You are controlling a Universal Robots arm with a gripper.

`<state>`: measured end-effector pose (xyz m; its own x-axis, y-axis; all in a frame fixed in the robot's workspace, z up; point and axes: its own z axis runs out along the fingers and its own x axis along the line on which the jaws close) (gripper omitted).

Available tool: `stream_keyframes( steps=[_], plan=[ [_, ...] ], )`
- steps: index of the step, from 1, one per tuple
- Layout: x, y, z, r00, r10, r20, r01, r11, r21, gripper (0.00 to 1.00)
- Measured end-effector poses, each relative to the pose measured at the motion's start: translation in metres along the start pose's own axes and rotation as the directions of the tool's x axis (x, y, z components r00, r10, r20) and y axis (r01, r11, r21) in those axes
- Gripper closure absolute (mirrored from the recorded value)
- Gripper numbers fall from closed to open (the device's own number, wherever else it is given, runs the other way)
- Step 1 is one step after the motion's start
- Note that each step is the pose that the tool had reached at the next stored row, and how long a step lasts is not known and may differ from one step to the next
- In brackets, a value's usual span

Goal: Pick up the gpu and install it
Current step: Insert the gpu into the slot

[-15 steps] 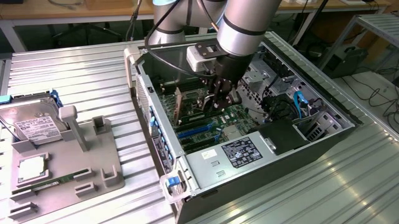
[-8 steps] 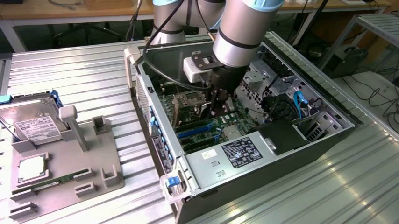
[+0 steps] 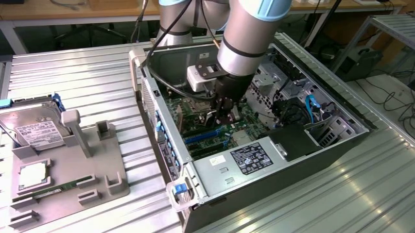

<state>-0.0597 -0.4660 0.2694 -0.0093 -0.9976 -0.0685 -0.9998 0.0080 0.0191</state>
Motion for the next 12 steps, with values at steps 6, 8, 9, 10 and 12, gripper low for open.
stream_keyframes(
  steps=[6, 8, 9, 10, 12],
  plan=[
    [0.0024, 0.0036, 0.0037, 1.0, -0.002, 0.0, 0.002, 1.0, -0.0001, 0.73],
    [0.0026, 0.0048, 0.0056, 1.0, -0.003, 0.0001, 0.003, 1.0, 0.001, 0.73],
    [0.0026, 0.0052, 0.0064, 1.0, -0.003, 0.0001, 0.003, 1.0, 0.0011, 0.73],
    [0.0027, 0.0056, 0.0069, 1.0, -0.003, -0.0001, 0.003, 1.0, 0.0011, 0.73],
    [0.0027, 0.0057, 0.0081, 1.0, -0.003, 0.0, 0.003, 1.0, 0.0012, 0.73]
  ],
)
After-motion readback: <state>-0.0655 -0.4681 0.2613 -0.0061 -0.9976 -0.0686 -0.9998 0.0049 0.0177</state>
